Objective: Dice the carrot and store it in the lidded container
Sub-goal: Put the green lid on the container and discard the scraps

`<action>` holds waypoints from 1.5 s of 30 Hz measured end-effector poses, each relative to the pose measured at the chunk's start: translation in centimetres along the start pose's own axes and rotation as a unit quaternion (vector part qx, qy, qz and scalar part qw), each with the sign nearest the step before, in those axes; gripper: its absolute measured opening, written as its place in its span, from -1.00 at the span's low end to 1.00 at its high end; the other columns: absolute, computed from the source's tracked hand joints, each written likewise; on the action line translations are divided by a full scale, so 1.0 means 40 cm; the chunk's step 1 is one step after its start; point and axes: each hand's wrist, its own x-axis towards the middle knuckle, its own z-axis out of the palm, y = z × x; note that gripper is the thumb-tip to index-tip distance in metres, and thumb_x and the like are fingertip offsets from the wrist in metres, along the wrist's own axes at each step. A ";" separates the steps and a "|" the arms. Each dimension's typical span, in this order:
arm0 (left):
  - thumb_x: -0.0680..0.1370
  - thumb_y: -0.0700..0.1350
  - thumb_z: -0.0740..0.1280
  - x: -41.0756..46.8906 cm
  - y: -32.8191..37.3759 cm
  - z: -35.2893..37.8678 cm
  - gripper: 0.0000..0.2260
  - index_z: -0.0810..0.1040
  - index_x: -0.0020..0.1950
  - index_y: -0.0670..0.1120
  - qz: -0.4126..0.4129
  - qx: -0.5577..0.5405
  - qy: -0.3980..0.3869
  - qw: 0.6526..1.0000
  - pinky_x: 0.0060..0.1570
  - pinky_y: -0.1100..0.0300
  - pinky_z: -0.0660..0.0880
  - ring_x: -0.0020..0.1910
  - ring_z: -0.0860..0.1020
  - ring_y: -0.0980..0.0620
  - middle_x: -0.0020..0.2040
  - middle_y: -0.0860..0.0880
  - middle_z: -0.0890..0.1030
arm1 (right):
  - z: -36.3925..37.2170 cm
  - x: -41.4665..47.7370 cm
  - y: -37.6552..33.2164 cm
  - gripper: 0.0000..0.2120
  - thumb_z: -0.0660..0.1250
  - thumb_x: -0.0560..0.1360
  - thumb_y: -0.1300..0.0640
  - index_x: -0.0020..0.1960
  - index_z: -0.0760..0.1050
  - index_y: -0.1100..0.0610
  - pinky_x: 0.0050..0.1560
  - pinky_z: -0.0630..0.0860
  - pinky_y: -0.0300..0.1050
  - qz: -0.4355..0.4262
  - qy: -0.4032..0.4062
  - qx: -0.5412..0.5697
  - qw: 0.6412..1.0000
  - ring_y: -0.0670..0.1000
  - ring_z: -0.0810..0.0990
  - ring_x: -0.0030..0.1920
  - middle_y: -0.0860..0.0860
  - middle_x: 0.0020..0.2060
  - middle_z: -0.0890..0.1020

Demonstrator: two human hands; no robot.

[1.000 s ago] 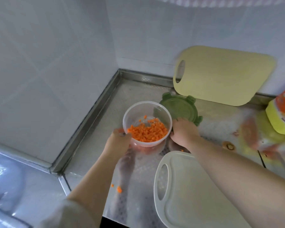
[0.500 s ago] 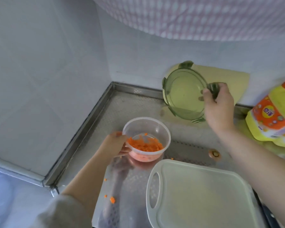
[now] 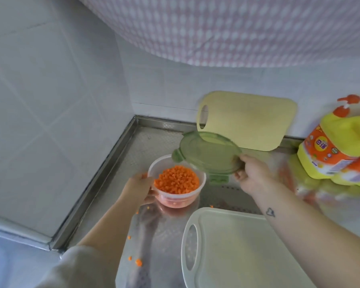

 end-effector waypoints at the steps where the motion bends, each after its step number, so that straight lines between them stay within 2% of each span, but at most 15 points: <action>1: 0.57 -0.20 0.22 -0.003 -0.009 -0.005 -0.86 0.56 -0.06 -0.03 -0.002 0.016 -0.013 1.000 -0.25 0.12 0.60 -0.48 0.54 0.07 -0.35 -0.03 0.59 | 0.006 -0.001 0.021 -0.91 0.20 0.60 0.25 -0.03 0.47 0.15 -0.25 0.39 -0.19 0.016 -0.012 -0.004 1.000 -0.05 0.49 -0.29 0.07 0.01 0.54; 4: 0.61 -0.08 0.18 -0.010 -0.026 -0.026 -0.80 0.52 -0.16 0.00 -0.011 0.078 -0.032 0.996 -0.19 0.12 0.48 -0.34 0.44 -0.04 -0.26 -0.07 0.50 | 0.026 0.004 0.091 -0.75 0.20 0.59 0.28 0.25 0.42 0.12 -0.25 0.39 -0.17 0.030 -0.032 -0.039 0.998 -0.02 0.49 -0.28 0.10 -0.01 0.56; 9: 0.64 0.09 0.10 0.010 -0.017 -0.036 -0.67 0.52 -0.19 -0.01 0.017 0.001 0.043 0.999 -0.09 0.10 0.50 -0.23 0.52 -0.04 -0.22 -0.04 0.54 | 0.068 0.012 0.174 -0.73 0.22 0.59 0.28 0.28 0.42 0.18 -0.35 0.37 -0.21 0.015 -0.036 -0.130 0.991 -0.03 0.50 -0.37 0.03 -0.28 0.54; 11: 0.59 0.08 0.23 0.018 -0.025 -0.032 -0.74 0.54 -0.17 -0.05 0.016 -0.014 0.029 0.999 -0.02 -0.01 0.57 -0.29 0.53 -0.01 -0.23 -0.06 0.55 | 0.078 0.013 0.183 -0.72 0.24 0.58 0.26 0.28 0.44 0.19 -0.35 0.40 -0.28 -0.040 -0.025 -0.201 0.979 -0.07 0.51 -0.35 0.02 -0.18 0.57; 15: 0.33 0.01 0.42 0.039 -0.051 -0.034 -0.88 0.58 -0.21 0.00 0.054 0.051 0.046 0.996 0.04 -0.14 0.58 -0.20 0.60 -0.09 -0.24 -0.06 0.60 | 0.076 0.015 0.188 -0.68 0.30 0.55 0.19 0.29 0.47 0.21 -0.04 0.34 -0.22 -0.109 -0.009 -0.337 0.935 0.08 0.52 0.04 0.11 0.16 0.57; 18: 0.23 0.05 0.36 0.056 -0.066 -0.036 -0.77 0.57 -0.15 0.06 0.051 0.053 0.047 0.996 0.05 -0.10 0.58 -0.07 0.64 -0.12 -0.15 0.00 0.63 | 0.065 0.028 0.200 -0.71 0.33 0.53 0.18 0.22 0.51 0.24 0.00 0.41 -0.12 -0.081 -0.024 -0.333 0.939 0.06 0.48 -0.04 0.11 0.01 0.57; 21: 0.37 -0.09 0.40 0.053 -0.057 -0.033 -0.85 0.53 -0.09 0.05 0.050 0.052 0.057 0.996 0.04 -0.09 0.58 -0.11 0.65 -0.12 -0.08 -0.02 0.63 | 0.066 0.042 0.208 -0.78 0.33 0.52 0.18 0.13 0.55 0.24 0.17 0.52 0.10 -0.055 -0.035 -0.330 0.942 0.13 0.55 -0.04 0.13 -0.08 0.59; 23: 0.42 -0.13 0.40 0.055 -0.054 -0.035 -0.86 0.54 -0.04 0.00 0.047 0.046 0.066 0.996 0.02 -0.08 0.59 -0.17 0.65 -0.11 -0.07 -0.03 0.64 | 0.072 0.047 0.209 -0.83 0.32 0.52 0.19 0.06 0.57 0.24 0.15 0.53 0.18 -0.056 -0.043 -0.351 0.934 0.13 0.56 -0.07 0.13 -0.13 0.60; 30: 0.40 -0.08 0.50 0.082 -0.073 -0.038 -0.85 0.57 -0.12 0.03 0.068 0.056 0.092 0.992 0.02 -0.08 0.59 -0.11 0.64 -0.09 -0.15 -0.01 0.65 | 0.072 0.049 0.198 -0.83 0.32 0.54 0.20 0.12 0.48 0.16 0.08 0.56 0.11 -0.042 -0.056 -0.355 0.932 0.08 0.51 -0.17 0.04 -0.25 0.51; 34: 0.42 -0.13 0.48 0.095 -0.074 -0.038 -0.83 0.62 -0.01 -0.06 0.055 0.057 0.088 0.993 -0.01 -0.04 0.60 -0.18 0.62 -0.07 -0.17 -0.02 0.65 | 0.075 0.059 0.192 -0.75 0.34 0.53 0.20 0.20 0.46 0.19 -0.04 0.55 -0.07 -0.034 -0.070 -0.369 0.926 0.07 0.51 -0.09 0.06 -0.14 0.52; 37: 0.46 -0.19 0.46 0.100 -0.080 -0.038 -0.79 0.59 0.07 -0.13 0.005 -0.018 0.055 0.998 -0.04 -0.01 0.60 -0.25 0.57 -0.03 -0.18 -0.05 0.61 | 0.076 0.067 0.186 -0.73 0.34 0.53 0.19 0.21 0.45 0.18 0.00 0.53 -0.08 -0.030 -0.083 -0.385 0.919 0.07 0.50 -0.03 0.08 -0.04 0.53; 39: 0.48 -0.24 0.43 0.107 -0.078 -0.036 -0.74 0.54 0.16 -0.17 0.001 -0.044 0.041 0.998 -0.06 0.02 0.57 -0.22 0.55 -0.02 -0.14 -0.05 0.57 | 0.077 0.072 0.182 -0.69 0.33 0.54 0.17 0.27 0.43 0.16 0.11 0.48 -0.06 -0.079 -0.095 -0.450 0.884 0.06 0.49 0.04 0.09 0.09 0.54; 42: 0.53 -0.26 0.33 0.116 -0.068 -0.027 -0.62 0.39 0.33 -0.04 0.078 0.043 0.015 0.996 -0.03 0.09 0.50 -0.03 0.54 -0.02 0.04 0.03 0.52 | 0.077 0.071 0.186 -0.54 0.22 0.59 0.16 0.47 0.23 0.13 0.32 0.30 -0.03 -0.226 -0.132 -0.622 0.738 0.14 0.35 0.34 0.13 0.38 0.34; 44: 0.56 -0.23 0.22 0.119 -0.070 -0.013 -0.54 0.27 0.41 0.09 0.170 0.162 -0.026 0.972 0.27 0.03 0.39 0.34 0.39 -0.06 0.35 0.06 0.39 | 0.075 0.062 0.204 -0.48 0.12 0.61 0.21 0.53 0.05 0.17 0.44 0.13 -0.05 -0.305 -0.168 -0.672 0.653 0.14 0.13 0.47 0.12 0.49 0.14; 45: 0.58 -0.24 0.16 0.116 -0.069 -0.003 -0.47 0.15 0.51 0.07 0.185 0.227 -0.039 0.956 0.43 0.01 0.22 0.48 0.20 -0.06 0.49 0.03 0.22 | 0.078 0.062 0.212 -0.45 0.10 0.61 0.22 0.54 -0.03 0.19 0.47 0.07 -0.08 -0.329 -0.183 -0.686 0.622 0.11 0.04 0.51 0.10 0.52 0.05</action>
